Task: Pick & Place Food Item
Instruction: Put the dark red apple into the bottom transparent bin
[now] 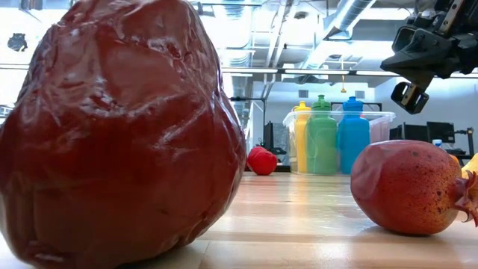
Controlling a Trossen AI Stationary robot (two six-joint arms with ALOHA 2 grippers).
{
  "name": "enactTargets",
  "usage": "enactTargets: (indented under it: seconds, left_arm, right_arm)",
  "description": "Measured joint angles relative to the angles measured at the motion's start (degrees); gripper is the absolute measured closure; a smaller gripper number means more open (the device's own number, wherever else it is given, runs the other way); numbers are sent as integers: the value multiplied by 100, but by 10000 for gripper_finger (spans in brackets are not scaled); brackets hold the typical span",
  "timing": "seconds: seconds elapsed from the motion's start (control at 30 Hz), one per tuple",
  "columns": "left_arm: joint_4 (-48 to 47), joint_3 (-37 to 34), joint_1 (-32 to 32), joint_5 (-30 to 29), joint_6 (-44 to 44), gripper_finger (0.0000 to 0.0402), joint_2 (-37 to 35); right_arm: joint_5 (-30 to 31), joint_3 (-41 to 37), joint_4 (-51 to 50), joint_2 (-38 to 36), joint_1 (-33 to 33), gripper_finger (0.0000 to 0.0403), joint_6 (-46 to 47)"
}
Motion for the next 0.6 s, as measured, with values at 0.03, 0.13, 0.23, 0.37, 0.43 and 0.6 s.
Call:
enactTargets:
  seconds: [0.03, 0.13, 0.23, 0.37, 0.43, 0.6]
  left_arm:
    - [0, 0, 1, 1, 13, 13, 0]
    - [12, 0, 61, 210, 9, 7, 0]
    - [97, 0, 275, 564, 24, 8, -29]
    - [157, 4, 757, 597, 506, 16, -272]
    - [116, 4, 1062, 575, 1050, 20, -468]
    - [162, 9, 1994, 321, 3085, 26, -841]
  right_arm:
    - [0, 0, 0, 0, 2, 397, 1]
    - [1, 0, 0, -1, 2, 397, 0]
    - [0, 0, 0, 0, 2, 397, 2]
    - [1, 0, -1, 0, 2, 397, 1]
    - [0, 0, 0, -2, 0, 397, 2]
    - [0, 0, 0, 0, 2, 397, 2]
